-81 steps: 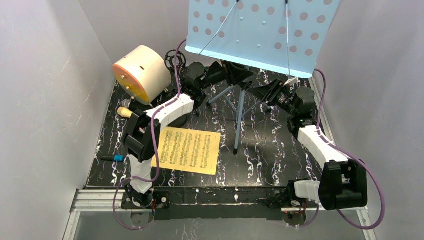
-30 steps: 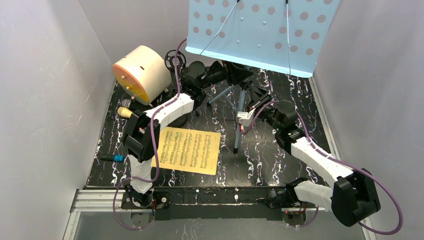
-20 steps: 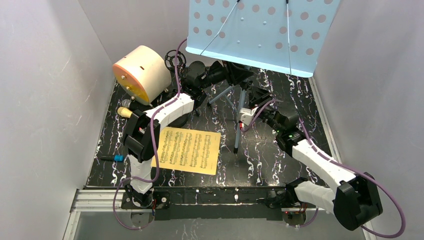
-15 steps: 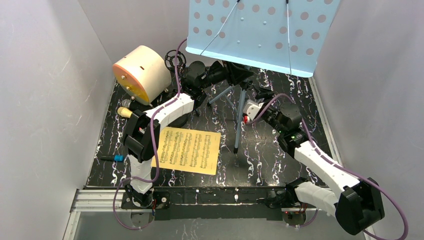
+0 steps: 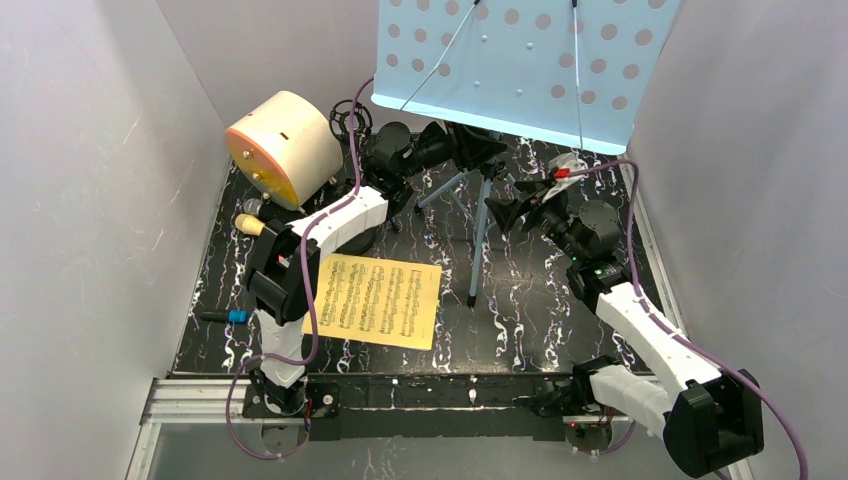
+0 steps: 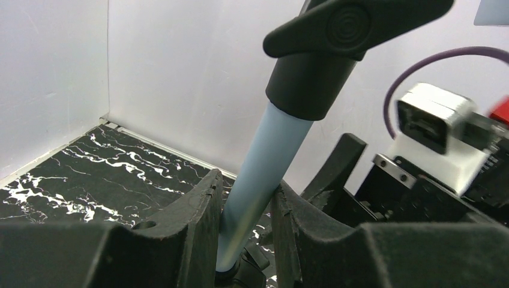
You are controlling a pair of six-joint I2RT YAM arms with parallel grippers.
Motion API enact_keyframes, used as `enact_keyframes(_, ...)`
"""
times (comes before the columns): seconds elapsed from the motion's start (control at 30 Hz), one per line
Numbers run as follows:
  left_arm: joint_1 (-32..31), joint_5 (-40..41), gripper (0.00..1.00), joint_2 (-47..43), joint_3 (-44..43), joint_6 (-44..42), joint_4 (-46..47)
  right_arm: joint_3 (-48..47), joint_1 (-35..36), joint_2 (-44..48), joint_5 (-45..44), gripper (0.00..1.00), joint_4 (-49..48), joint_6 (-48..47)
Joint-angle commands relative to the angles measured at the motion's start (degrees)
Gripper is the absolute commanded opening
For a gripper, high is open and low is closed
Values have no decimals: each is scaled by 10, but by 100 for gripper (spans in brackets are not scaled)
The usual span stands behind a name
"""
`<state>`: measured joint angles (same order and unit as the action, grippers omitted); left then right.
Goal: Pack up the instrument practice props
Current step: Unscrew the knob on the music stand.
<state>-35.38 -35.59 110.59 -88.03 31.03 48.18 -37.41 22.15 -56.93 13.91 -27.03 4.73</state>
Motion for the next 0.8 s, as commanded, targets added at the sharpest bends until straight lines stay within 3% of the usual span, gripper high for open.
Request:
enact_keyframes(0.0, 4, 18, 0, -14, 2, 10, -81, 1, -34, 9, -9, 88, -25, 258)
enact_keyframes(0.23, 3, 17, 0, -17, 2, 9, -81, -17, -91, -25, 33, 83, -44, 449)
enact_keyframes(0.77, 0, 17, 0, -16, -1, 5, -85, -97, -104, -118, 80, 60, -55, 527)
